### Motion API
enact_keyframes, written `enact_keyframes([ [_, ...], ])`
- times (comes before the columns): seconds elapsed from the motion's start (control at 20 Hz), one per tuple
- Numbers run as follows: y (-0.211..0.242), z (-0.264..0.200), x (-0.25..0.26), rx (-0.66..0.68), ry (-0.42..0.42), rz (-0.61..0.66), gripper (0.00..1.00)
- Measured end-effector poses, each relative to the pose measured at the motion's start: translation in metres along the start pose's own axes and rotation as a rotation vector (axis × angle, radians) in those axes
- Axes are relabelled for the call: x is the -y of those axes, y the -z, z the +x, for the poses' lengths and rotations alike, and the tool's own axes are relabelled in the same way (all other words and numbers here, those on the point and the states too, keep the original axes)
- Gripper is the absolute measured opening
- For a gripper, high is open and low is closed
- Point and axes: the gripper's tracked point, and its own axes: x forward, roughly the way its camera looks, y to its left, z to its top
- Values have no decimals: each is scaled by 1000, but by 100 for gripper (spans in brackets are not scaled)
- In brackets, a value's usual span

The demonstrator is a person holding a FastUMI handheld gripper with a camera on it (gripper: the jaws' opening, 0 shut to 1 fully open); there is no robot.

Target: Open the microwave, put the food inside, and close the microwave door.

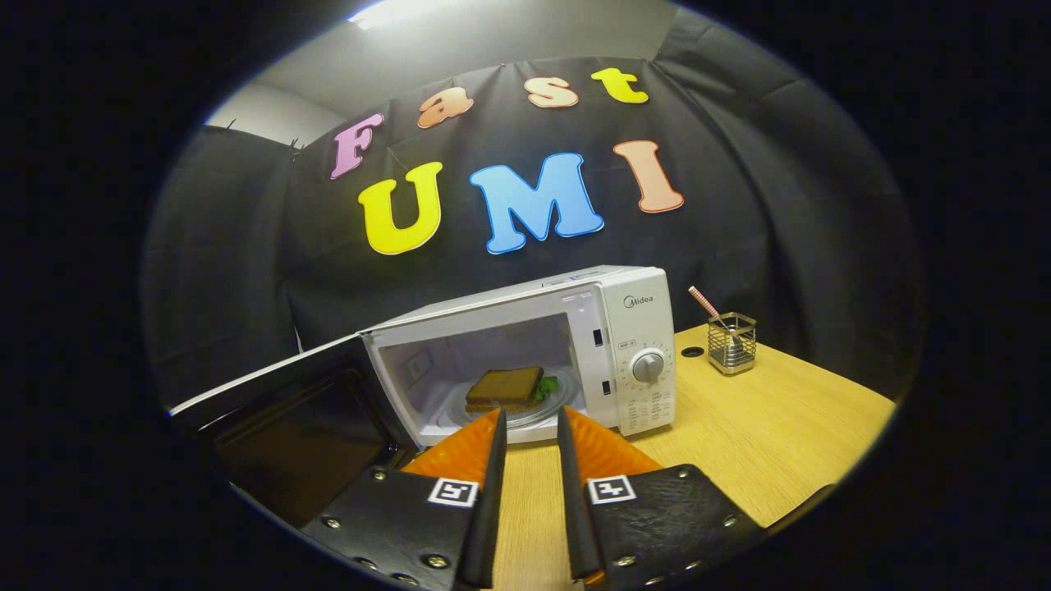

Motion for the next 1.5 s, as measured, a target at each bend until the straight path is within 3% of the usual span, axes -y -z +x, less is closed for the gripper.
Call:
enact_keyframes([
  [0.1,2,-9,-9,9,-34,-22,29],
  [0.15,2,-14,-7,11,-26,-37,5],
  [0.2,1,-18,-10,21,-32,-51,9],
  [0.3,-3,-25,-17,44,-47,-79,9],
  [0.35,-1,-13,-24,51,-58,-91,5],
  [0.7,-14,-70,-89,66,-187,-96,5],
  [1.5,-2,-162,-265,42,-641,-83,5],
])
